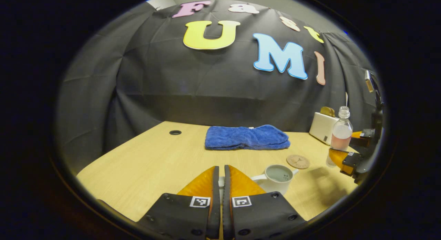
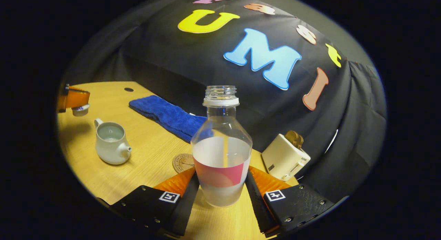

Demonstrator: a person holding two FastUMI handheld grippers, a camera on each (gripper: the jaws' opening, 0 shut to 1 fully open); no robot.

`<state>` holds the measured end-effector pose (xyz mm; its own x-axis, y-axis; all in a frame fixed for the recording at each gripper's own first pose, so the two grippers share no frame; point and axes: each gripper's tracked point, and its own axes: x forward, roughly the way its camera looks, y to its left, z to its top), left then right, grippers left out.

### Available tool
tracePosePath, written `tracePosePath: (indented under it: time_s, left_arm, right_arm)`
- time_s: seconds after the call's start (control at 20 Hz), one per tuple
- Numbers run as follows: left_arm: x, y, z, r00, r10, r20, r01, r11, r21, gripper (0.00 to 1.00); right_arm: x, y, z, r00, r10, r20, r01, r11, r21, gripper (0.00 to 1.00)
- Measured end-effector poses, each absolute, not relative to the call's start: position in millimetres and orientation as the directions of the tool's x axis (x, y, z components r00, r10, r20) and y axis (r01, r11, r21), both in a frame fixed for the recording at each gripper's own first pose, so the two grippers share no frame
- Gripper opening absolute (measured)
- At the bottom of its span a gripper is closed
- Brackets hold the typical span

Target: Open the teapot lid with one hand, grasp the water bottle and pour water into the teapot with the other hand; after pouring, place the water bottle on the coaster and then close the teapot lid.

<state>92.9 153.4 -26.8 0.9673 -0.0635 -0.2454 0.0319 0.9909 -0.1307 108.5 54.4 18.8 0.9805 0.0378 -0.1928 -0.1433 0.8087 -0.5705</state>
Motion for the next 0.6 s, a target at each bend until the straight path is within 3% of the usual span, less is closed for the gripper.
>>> tracePosePath:
  time_s: [0.6]
  left_arm:
    - [89, 168, -32, 0.966, -0.044, -0.255, 0.012, 0.992, -0.129, 0.1]
  right_arm:
    - [116, 86, 22, 0.986, 0.05, -0.16, -0.164, 0.494, -0.854, 0.72]
